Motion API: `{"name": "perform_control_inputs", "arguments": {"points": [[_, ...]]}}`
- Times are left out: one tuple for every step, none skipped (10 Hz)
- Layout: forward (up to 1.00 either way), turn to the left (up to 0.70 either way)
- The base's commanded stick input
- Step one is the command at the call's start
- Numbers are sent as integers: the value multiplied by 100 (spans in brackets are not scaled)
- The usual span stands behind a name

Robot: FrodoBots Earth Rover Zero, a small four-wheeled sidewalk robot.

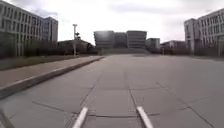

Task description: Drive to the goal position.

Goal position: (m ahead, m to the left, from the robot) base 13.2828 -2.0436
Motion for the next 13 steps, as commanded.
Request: {"name": "perform_control_inputs", "arguments": {"points": [[100, 0], [100, 0], [100, -6], [100, -24], [100, -27], [100, -27], [100, -27], [100, -27], [100, -27], [100, -27], [100, -27], [100, -27], [100, -27]]}}
